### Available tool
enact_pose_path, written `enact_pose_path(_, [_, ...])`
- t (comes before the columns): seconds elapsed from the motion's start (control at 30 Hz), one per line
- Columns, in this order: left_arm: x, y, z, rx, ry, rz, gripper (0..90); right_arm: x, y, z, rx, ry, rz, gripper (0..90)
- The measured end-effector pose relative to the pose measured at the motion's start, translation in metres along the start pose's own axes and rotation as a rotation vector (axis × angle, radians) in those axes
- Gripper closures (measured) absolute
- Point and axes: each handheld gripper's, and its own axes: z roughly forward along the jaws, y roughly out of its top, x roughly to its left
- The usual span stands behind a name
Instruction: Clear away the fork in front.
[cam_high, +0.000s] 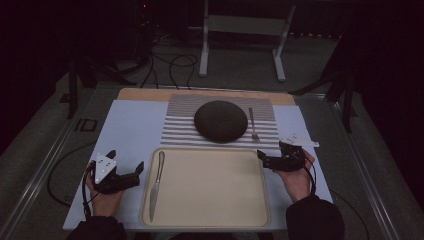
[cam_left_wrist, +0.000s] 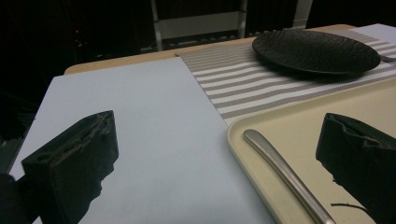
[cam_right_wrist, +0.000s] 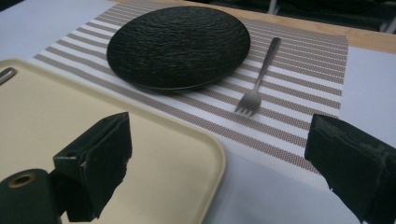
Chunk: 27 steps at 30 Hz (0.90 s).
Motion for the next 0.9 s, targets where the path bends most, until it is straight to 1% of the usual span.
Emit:
enact_pose_path(0.13, [0.0,0.0,0.0,0.002,0.001,0.001,0.0,-0.003,0.01,0.007,0.019,-0.017,0.006,7.6])
enact_pose_path(0.2, [0.0,0.0,0.001,0.001,0.001,0.0,0.0,-0.006,0.015,0.012,0.051,-0.039,0.009,8.0])
enact_pose_path(0.3, [-0.001,0.0,0.001,0.002,0.0,0.002,0.0,-0.01,0.022,0.016,0.071,-0.053,0.014,8.1])
enact_pose_path(0.37, [-0.001,0.0,0.001,0.004,-0.002,0.003,0.0,-0.011,0.027,0.019,0.078,-0.059,0.006,8.1])
enact_pose_path(0.47, [-0.001,0.0,0.001,0.004,-0.001,0.004,0.0,-0.012,0.031,0.02,0.079,-0.065,-0.001,8.1])
enact_pose_path(0.5, [-0.001,0.0,0.001,0.004,0.0,0.004,0.0,-0.013,0.04,0.026,0.085,-0.073,-0.01,8.2])
enact_pose_path(0.57, [-0.001,0.0,0.001,0.002,-0.002,0.003,0.0,-0.015,0.046,0.031,0.088,-0.077,-0.008,8.4])
enact_pose_path(0.67, [-0.001,0.0,0.001,0.001,-0.002,0.003,0.0,-0.017,0.054,0.039,0.106,-0.089,-0.02,8.4])
enact_pose_path(0.73, [-0.001,0.0,0.001,0.0,-0.001,0.002,0.0,-0.018,0.058,0.044,0.106,-0.092,-0.021,8.4])
enact_pose_path(0.8, [-0.001,0.0,0.001,0.0,-0.001,0.003,0.0,-0.02,0.062,0.05,0.123,-0.106,-0.026,8.4])
enact_pose_path(0.9, [-0.001,0.0,0.001,0.0,-0.001,0.002,0.0,-0.025,0.067,0.058,0.118,-0.111,-0.027,8.5])
